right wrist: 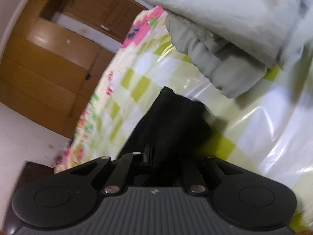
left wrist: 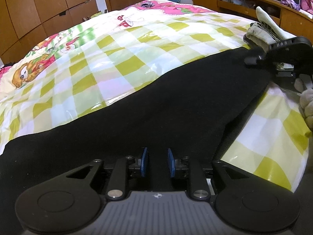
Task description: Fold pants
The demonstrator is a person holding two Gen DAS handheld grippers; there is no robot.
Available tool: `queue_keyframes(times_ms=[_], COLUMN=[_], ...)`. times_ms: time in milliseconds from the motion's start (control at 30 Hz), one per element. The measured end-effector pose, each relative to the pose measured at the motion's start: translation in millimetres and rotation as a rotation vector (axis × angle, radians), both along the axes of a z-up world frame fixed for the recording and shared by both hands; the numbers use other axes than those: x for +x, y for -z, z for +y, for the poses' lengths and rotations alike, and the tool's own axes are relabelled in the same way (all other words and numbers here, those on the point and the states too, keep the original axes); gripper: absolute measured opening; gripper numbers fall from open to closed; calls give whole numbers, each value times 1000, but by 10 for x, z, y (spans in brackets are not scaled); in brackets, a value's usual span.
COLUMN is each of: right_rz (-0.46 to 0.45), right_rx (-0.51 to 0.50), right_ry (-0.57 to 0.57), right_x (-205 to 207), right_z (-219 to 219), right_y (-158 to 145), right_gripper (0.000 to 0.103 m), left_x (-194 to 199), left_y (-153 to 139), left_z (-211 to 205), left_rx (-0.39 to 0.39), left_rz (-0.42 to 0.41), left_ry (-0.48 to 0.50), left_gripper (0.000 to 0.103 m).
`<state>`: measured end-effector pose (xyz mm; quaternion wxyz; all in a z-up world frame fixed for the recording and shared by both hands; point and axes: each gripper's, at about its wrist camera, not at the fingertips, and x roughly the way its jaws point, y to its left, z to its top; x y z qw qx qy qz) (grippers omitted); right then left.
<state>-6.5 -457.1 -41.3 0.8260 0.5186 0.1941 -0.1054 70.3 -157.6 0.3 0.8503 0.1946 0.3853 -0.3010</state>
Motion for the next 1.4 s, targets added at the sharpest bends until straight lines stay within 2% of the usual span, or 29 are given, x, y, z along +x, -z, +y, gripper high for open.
queue_keyframes(times_ms=[33,133,200,233,333,367,400,433,467,533,600,700,800,867,967,1067,1100,1167,1200,1267,1400], right_rz=[-26,-45,-52,-69,-71,-51,10,72,78,29,-28,-7,4,23,24,17,9,-5,-16,-38,-89], right_rx=[12,42,105,112,-28,-36,-9,43,88,65,45,39,69,-3,-59,-130,-152,-191,-203,-237,-333], right_ry=[0,5,6,4,-28,-27,-13,8,16,10,-1,30,85,98,88,75,66,45,32,-14,-165], right_x=[10,119,190,189,214,244,288,310,306,236,184,155,21,-9,-50,-41,-31,-8,45,79,360], right_z=[0,-51,-103,-99,-1,-16,-67,-112,-140,-118,-106,-175,-272,-245,-201,-108,-49,59,128,315,928], right_y=[13,67,87,43,-168,-160,-84,15,68,-67,-216,-270,-295,-426,-628,-817,-903,-1049,-1129,-1341,-1787], right_gripper=[29,31,33,30,6,6,5,5,5,5,5,5,5,5,5,5,5,5,5,5,5], left_x=[-1,4,5,1,-12,-16,-19,-25,-43,-73,-62,-66,-157,-193,-192,-160,-140,-40,-27,-86,-146], left_y=[7,5,-14,-21,-13,1,0,-15,-40,-87,-42,31,-37,-111,-214,-218,-170,19,93,69,-89], left_z=[-4,-31,-30,-24,-27,-41,-49,-57,-52,-34,-56,-79,-67,45,330,714,814,919,972,1049,1326], left_rx=[4,12,8,4,3,12,15,15,10,-7,5,-20,-61,-98,-122,-104,-72,15,12,-28,-124], left_rz=[-3,-7,-6,-5,-8,-12,-12,-14,-25,-57,-41,17,22,-1,-82,-156,-167,-105,-82,-107,-125], left_ry=[4,5,-1,-4,-5,-5,-10,-11,-9,-7,-3,-6,31,7,-73,-196,-225,-271,-267,-270,-341], left_gripper=[38,38,38,38,39,39,39,39,39,40,45,45,45,45,45,45,46,47,47,47,47])
